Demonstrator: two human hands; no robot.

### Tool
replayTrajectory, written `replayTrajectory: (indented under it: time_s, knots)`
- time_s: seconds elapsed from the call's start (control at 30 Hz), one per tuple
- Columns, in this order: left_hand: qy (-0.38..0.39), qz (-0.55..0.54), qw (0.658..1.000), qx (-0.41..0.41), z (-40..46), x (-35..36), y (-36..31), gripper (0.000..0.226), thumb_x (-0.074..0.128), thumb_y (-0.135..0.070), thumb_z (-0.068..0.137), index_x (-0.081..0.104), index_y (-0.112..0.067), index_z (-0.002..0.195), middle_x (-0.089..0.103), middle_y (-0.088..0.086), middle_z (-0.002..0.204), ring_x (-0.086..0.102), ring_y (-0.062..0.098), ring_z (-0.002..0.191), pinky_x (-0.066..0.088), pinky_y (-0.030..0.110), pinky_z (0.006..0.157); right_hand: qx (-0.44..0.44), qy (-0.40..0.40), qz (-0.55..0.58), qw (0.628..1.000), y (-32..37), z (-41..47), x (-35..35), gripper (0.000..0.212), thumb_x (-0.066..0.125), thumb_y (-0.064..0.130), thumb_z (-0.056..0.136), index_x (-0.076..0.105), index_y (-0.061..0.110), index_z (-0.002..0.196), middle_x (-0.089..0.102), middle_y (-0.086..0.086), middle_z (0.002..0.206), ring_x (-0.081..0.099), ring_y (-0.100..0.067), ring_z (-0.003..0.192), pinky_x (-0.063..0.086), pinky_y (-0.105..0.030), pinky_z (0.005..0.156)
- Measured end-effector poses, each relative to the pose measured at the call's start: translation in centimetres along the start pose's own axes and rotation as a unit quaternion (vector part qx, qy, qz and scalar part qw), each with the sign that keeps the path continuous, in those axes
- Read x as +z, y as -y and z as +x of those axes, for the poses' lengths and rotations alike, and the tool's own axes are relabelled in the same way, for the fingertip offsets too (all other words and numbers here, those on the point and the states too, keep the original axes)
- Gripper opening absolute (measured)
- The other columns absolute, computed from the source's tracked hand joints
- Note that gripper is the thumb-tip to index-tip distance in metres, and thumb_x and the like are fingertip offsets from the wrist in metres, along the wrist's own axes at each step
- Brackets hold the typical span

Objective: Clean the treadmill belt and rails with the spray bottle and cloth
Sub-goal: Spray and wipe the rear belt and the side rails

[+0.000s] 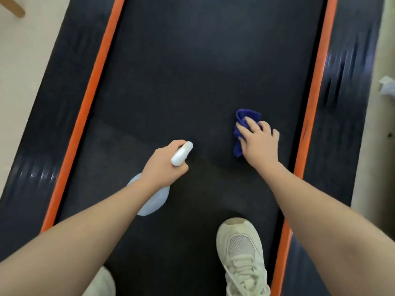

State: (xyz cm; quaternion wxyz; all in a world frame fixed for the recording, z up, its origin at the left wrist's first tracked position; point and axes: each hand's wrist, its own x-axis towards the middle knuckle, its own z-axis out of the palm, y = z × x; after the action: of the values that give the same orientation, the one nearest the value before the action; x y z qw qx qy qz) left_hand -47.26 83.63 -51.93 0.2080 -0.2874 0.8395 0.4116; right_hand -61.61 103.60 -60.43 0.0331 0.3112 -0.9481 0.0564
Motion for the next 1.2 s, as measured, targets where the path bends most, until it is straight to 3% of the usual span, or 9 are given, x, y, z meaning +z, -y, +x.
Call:
replayTrajectory:
  time_s: [0.13, 0.23, 0.3, 0.37, 0.43, 0.63, 0.8, 1.03, 1.2]
  knots:
    - [-0.013, -0.039, 0.999, 0.025, 0.0, -0.2, -1.3, 0.046, 0.057, -0.007, 0.079, 0.052, -0.031, 0.119, 0.061, -0.011, 0.102, 0.059, 0.012, 0.091, 0.049, 0.028, 0.076, -0.159, 0.045, 0.027, 0.986, 0.7, -6.0, 0.0, 0.037, 0.049, 0.032, 0.077, 0.068, 0.026, 0.108, 0.060, 0.000, 0.125, 0.049, -0.030, 0.107, 0.039, -0.042, 0.083]
    - [-0.040, -0.079, 0.994, 0.060, 0.5, -0.2, -2.7, 0.049, 0.059, -0.004, 0.079, 0.052, -0.032, 0.119, 0.060, -0.016, 0.100, 0.057, 0.005, 0.092, 0.044, 0.011, 0.070, -0.273, 0.088, 0.020, 0.958, -1.8, -5.4, -0.6, 0.043, 0.039, 0.036, 0.077, 0.069, 0.030, 0.107, 0.060, 0.004, 0.125, 0.049, -0.026, 0.104, 0.042, -0.036, 0.075]
    - [-0.036, -0.091, 0.992, 0.085, 0.6, 0.0, -3.7, 0.052, 0.059, -0.003, 0.079, 0.051, -0.034, 0.120, 0.059, -0.017, 0.101, 0.057, 0.003, 0.094, 0.042, 0.006, 0.068, -0.204, 0.069, -0.003, 0.977, -3.3, -3.0, -0.5, 0.044, 0.039, 0.034, 0.076, 0.069, 0.028, 0.107, 0.062, 0.001, 0.122, 0.056, -0.031, 0.097, 0.045, -0.037, 0.069]
    - [-0.023, -0.088, 0.990, 0.107, 0.6, 0.4, -4.7, 0.054, 0.059, -0.002, 0.078, 0.050, -0.035, 0.120, 0.058, -0.018, 0.103, 0.057, 0.006, 0.095, 0.044, 0.010, 0.073, -0.030, 0.053, 0.005, 0.998, -3.2, -1.5, -0.6, 0.045, 0.039, 0.032, 0.076, 0.068, 0.024, 0.110, 0.063, -0.003, 0.121, 0.059, -0.034, 0.094, 0.045, -0.039, 0.071]
    - [-0.015, -0.080, 0.989, 0.120, 0.7, 1.0, -5.7, 0.054, 0.058, -0.002, 0.079, 0.051, -0.033, 0.122, 0.059, -0.017, 0.105, 0.057, 0.009, 0.097, 0.046, 0.019, 0.077, 0.052, 0.035, 0.009, 0.998, -2.2, -2.7, -0.4, 0.047, 0.038, 0.032, 0.076, 0.067, 0.023, 0.111, 0.062, -0.005, 0.122, 0.057, -0.035, 0.095, 0.045, -0.041, 0.073]
    - [0.005, -0.022, 0.994, 0.109, 1.6, 3.1, -7.7, 0.048, 0.055, -0.007, 0.081, 0.051, -0.029, 0.124, 0.062, -0.006, 0.100, 0.058, 0.019, 0.090, 0.050, 0.037, 0.079, -0.111, 0.057, -0.004, 0.992, -4.3, -7.5, -1.0, 0.049, 0.040, 0.020, 0.073, 0.067, 0.021, 0.114, 0.061, -0.006, 0.123, 0.055, -0.033, 0.093, 0.045, -0.038, 0.071]
    - [0.011, 0.005, 0.994, 0.107, 2.3, 4.9, -8.2, 0.044, 0.061, -0.019, 0.085, 0.049, -0.029, 0.126, 0.062, -0.007, 0.102, 0.058, 0.018, 0.091, 0.050, 0.037, 0.079, 0.117, 0.049, -0.007, 0.992, -4.6, -2.3, -0.8, 0.050, 0.057, 0.007, 0.074, 0.060, 0.016, 0.123, 0.055, -0.013, 0.130, 0.054, -0.039, 0.104, 0.041, -0.041, 0.079]
    - [-0.012, -0.133, 0.987, 0.090, 3.0, 6.0, -10.0, 0.047, 0.069, -0.020, 0.082, 0.050, -0.027, 0.125, 0.063, -0.007, 0.106, 0.059, 0.010, 0.099, 0.048, 0.021, 0.080, -0.048, 0.046, -0.066, 0.996, -7.0, -7.5, -1.1, 0.054, 0.068, 0.005, 0.064, 0.065, 0.017, 0.117, 0.062, -0.011, 0.120, 0.045, -0.031, 0.094, 0.032, -0.039, 0.079]
    - [0.024, -0.116, 0.989, 0.091, 3.4, 6.9, -10.5, 0.045, 0.069, -0.024, 0.084, 0.045, -0.026, 0.123, 0.058, -0.008, 0.106, 0.055, 0.011, 0.094, 0.043, 0.015, 0.071, 0.068, 0.031, -0.078, 0.994, -7.3, -2.5, -1.1, 0.056, 0.071, 0.002, 0.065, 0.063, 0.014, 0.119, 0.061, -0.014, 0.121, 0.056, -0.037, 0.096, 0.044, -0.042, 0.082]
